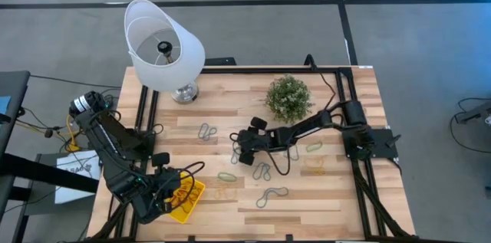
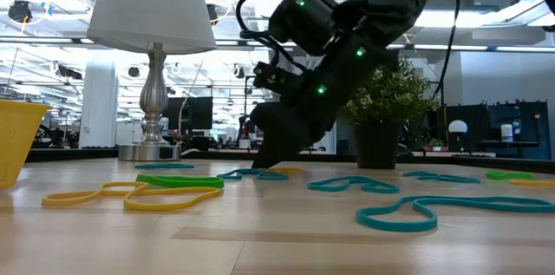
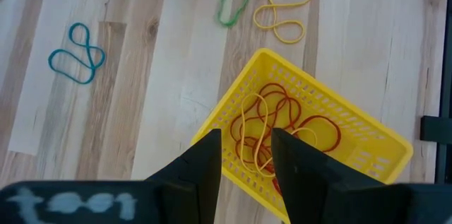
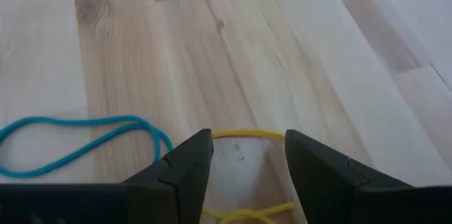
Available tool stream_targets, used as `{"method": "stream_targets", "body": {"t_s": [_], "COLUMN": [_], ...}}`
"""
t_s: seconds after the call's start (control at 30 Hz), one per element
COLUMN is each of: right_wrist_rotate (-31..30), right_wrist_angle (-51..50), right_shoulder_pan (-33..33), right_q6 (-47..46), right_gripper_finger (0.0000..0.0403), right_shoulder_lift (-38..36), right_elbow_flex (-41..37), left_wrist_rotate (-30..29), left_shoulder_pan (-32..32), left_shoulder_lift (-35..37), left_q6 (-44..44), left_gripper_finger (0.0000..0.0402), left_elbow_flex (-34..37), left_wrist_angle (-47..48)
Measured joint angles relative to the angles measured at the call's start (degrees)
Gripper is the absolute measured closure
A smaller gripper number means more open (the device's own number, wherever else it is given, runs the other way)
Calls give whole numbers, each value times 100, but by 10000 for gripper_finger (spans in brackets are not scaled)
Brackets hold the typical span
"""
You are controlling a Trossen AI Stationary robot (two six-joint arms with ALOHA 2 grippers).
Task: Pick and place items into bin
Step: Put the top yellow rubberband into the yellow bin
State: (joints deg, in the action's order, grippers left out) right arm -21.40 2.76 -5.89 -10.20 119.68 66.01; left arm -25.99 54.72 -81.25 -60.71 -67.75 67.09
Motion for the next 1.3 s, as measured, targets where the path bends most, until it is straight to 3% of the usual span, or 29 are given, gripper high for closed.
{"method": "stream_targets", "body": {"t_s": [0.6, 1.03, 1.3], "right_wrist_rotate": [63, 218, -68], "right_wrist_angle": [-74, -119, -452], "right_shoulder_pan": [15, -21, -80], "right_q6": [-77, -322, -276], "right_gripper_finger": [245, 220, 227], "right_shoulder_lift": [49, 48, -68], "right_elbow_flex": [100, 93, 95], "left_wrist_rotate": [12, -3, -35], "left_shoulder_pan": [77, 199, 199], "left_shoulder_lift": [2, 2, 2], "left_q6": [-2, -96, -107], "left_gripper_finger": [288, 288, 288], "left_elbow_flex": [0, 0, 0], "left_wrist_angle": [6, 6, 2]}}
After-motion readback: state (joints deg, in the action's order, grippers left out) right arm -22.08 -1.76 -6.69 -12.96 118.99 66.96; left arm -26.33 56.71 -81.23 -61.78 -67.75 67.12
